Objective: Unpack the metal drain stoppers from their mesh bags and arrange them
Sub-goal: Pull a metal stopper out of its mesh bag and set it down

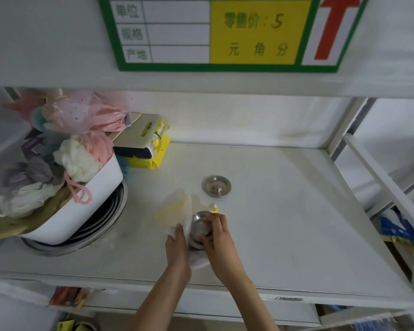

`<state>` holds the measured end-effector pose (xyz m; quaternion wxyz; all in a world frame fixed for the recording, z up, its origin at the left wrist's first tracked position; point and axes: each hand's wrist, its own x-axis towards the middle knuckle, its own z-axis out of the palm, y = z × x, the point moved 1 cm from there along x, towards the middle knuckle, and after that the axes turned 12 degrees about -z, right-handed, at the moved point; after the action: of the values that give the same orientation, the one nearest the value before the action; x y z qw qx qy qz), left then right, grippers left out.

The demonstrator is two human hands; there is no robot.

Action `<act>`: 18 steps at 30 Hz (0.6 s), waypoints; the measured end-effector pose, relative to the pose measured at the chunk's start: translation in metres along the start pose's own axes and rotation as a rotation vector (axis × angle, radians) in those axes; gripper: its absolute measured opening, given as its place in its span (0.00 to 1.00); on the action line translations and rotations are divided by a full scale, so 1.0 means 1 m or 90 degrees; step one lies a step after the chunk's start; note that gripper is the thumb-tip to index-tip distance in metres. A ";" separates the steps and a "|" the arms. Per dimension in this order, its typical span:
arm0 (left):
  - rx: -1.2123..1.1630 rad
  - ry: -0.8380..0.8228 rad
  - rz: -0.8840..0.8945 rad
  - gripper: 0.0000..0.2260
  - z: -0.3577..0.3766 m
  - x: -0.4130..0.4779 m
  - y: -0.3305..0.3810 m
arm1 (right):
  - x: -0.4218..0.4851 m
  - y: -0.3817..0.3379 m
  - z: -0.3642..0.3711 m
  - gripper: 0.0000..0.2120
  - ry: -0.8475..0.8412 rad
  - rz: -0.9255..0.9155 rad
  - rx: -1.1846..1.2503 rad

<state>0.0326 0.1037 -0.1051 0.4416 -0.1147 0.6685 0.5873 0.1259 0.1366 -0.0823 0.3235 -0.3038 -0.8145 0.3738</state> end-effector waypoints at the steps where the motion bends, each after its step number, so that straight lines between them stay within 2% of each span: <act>1: 0.005 -0.002 0.004 0.15 -0.002 0.001 -0.002 | 0.000 0.001 0.000 0.16 0.022 0.013 0.008; 3: 0.056 -0.015 0.030 0.08 -0.005 0.002 -0.005 | 0.000 0.001 -0.001 0.14 0.063 0.028 0.030; 7: 0.137 -0.073 0.070 0.06 -0.010 0.000 -0.005 | 0.004 -0.001 0.000 0.13 0.089 0.027 0.081; 10: 0.145 -0.078 0.043 0.07 -0.021 0.003 0.000 | 0.008 0.002 -0.001 0.12 0.094 0.034 0.111; 14: 0.151 -0.093 0.052 0.04 -0.047 0.000 0.006 | 0.020 0.018 -0.005 0.10 0.100 0.093 0.060; 17: 0.135 -0.081 0.085 0.26 -0.062 -0.009 0.010 | 0.033 0.042 -0.005 0.12 0.036 0.171 -0.105; 18: 0.130 -0.067 0.102 0.29 -0.065 -0.012 0.012 | 0.036 0.049 -0.005 0.12 0.008 0.191 -0.171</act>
<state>0.0018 0.0450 -0.0937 0.4369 0.0153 0.7078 0.5549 0.1197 0.1915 -0.1085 0.2257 -0.4644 -0.8008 0.3036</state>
